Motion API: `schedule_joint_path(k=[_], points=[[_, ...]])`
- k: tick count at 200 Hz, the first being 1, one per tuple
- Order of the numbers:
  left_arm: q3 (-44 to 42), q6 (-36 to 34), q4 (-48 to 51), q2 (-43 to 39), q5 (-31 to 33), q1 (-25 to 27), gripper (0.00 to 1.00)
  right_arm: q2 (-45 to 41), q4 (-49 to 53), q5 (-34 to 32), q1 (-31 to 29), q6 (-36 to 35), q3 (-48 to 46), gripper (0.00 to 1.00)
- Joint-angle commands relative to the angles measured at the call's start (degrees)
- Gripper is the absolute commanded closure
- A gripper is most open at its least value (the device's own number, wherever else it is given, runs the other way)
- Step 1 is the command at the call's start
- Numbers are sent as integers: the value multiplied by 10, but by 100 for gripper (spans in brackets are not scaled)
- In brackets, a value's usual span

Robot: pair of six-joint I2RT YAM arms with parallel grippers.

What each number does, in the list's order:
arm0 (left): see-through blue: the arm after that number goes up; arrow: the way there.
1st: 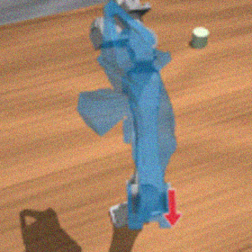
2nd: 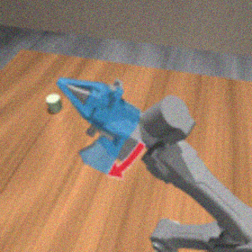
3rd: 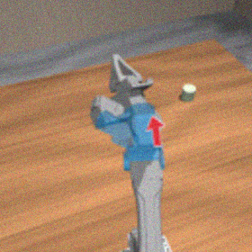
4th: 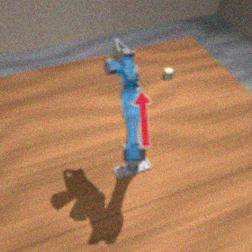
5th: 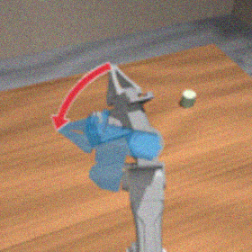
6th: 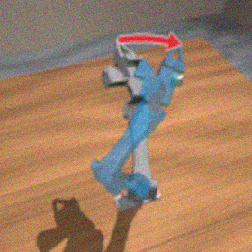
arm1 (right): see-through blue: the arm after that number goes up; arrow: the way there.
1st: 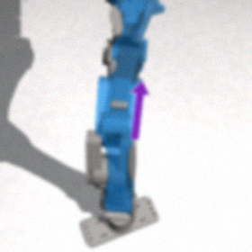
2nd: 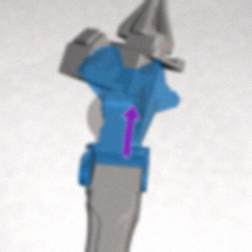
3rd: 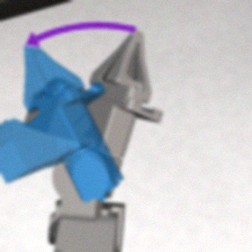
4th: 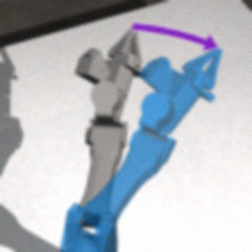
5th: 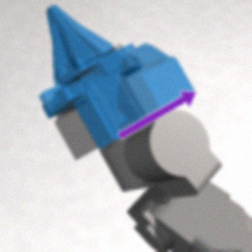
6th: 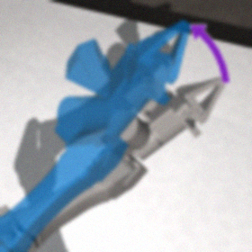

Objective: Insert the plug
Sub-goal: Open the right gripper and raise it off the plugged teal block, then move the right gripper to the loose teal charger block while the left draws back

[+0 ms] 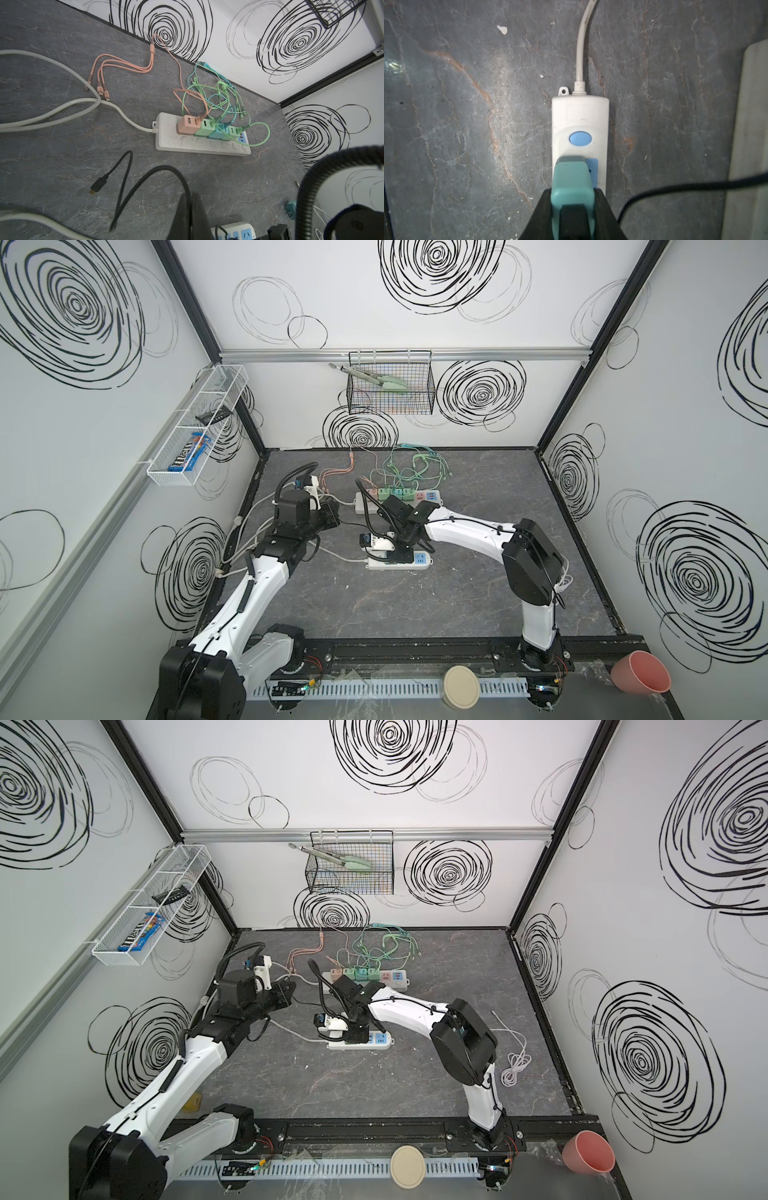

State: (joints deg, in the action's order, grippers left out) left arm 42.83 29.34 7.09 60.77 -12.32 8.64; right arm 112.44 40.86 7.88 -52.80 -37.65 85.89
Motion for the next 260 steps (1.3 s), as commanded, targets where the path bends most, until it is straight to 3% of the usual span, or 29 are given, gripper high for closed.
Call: schedule_joint_path(k=[1, 52, 66, 74, 113, 116, 118, 120, 184, 204, 235, 260], points=[[1, -10, -10, 5, 4, 3, 100, 66, 31, -47, -7, 5, -41, 100], [1, -10, -9, 7, 10, 4, 100, 59, -4, -77, -9, 7, -92, 100], [1, -10, -10, 8, 14, 4, 100, 39, 6, -51, -10, 9, -76, 70], [2, -10, -10, 10, 17, 4, 100, 20, 0, -34, -10, 10, -68, 58], [10, -6, -13, 21, 22, 4, 100, -89, -86, 49, -9, 8, -57, 27], [12, -6, -12, 22, 22, 4, 100, -96, -90, 52, -8, 7, -58, 19], [13, -5, -12, 23, 23, 4, 100, -100, -94, 54, -8, 7, -60, 6], [14, -6, -12, 23, 23, 4, 100, -104, -97, 57, -8, 7, -61, 0], [35, 2, -16, -3, 63, -7, 100, -245, -203, 68, 23, 17, -170, 3], [28, 14, -30, -24, 95, -22, 100, -319, -321, 61, 55, 91, -243, 3], [8, 34, -37, -46, 136, -63, 100, -448, -506, 35, 129, 269, -372, 3], [-5, 35, -35, -59, 146, -90, 99, -527, -573, -94, 171, 378, -446, 3]])
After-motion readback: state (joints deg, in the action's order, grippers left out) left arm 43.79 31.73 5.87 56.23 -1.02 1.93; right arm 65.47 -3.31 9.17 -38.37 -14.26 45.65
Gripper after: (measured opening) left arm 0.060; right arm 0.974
